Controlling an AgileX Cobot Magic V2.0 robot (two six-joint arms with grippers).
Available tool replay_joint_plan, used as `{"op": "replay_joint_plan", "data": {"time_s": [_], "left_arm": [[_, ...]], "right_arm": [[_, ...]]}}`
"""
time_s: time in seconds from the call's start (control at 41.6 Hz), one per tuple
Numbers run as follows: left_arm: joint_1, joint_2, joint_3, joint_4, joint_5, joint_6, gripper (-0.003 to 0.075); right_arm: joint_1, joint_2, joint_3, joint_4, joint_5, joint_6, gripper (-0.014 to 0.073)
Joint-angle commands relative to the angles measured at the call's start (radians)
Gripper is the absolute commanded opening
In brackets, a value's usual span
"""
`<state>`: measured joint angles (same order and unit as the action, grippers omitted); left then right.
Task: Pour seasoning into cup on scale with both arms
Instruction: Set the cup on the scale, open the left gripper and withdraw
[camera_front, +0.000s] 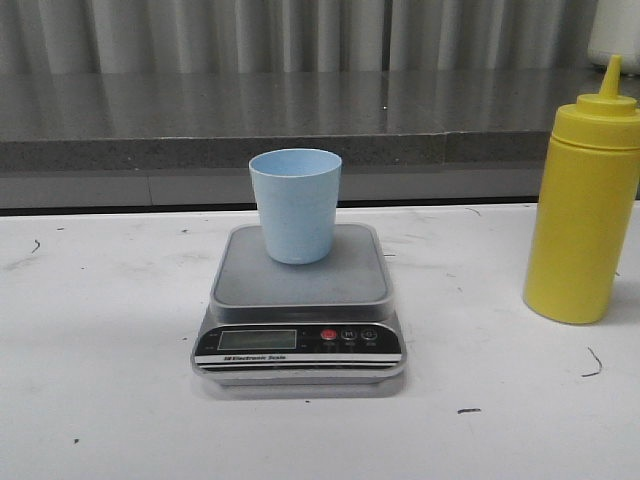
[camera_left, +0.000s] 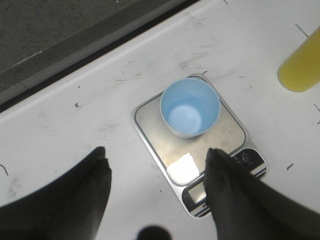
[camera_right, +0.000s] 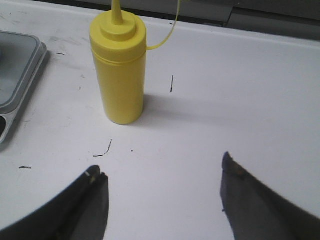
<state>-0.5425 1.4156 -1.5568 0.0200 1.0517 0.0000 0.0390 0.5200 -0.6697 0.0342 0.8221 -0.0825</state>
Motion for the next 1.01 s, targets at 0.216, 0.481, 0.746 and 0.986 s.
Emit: {"op": "replay_joint_plan", "data": {"time_s": [0.216, 0.481, 0.746, 0.986], "left_arm": [[-0.007, -0.374, 0.251, 0.081, -0.087, -0.119, 0.0407], [-0.007, -0.673, 0.467, 0.075, -0.085, -0.119, 0.0407], [-0.007, -0.958, 0.638, 0.075, -0.069, -0.119, 0.0407], [-0.007, -1.099, 0.731, 0.075, -0.05, -0.115, 0.0407]], "right_arm": [[-0.006, 0.011, -0.033, -0.009, -0.062, -0.01, 0.05], [-0.006, 0.011, -0.033, -0.009, -0.062, -0.01, 0.05], [-0.006, 0.011, -0.033, -0.009, -0.062, -0.01, 0.05], [-0.006, 0.011, -0.033, -0.009, -0.062, -0.01, 0.05]]}}
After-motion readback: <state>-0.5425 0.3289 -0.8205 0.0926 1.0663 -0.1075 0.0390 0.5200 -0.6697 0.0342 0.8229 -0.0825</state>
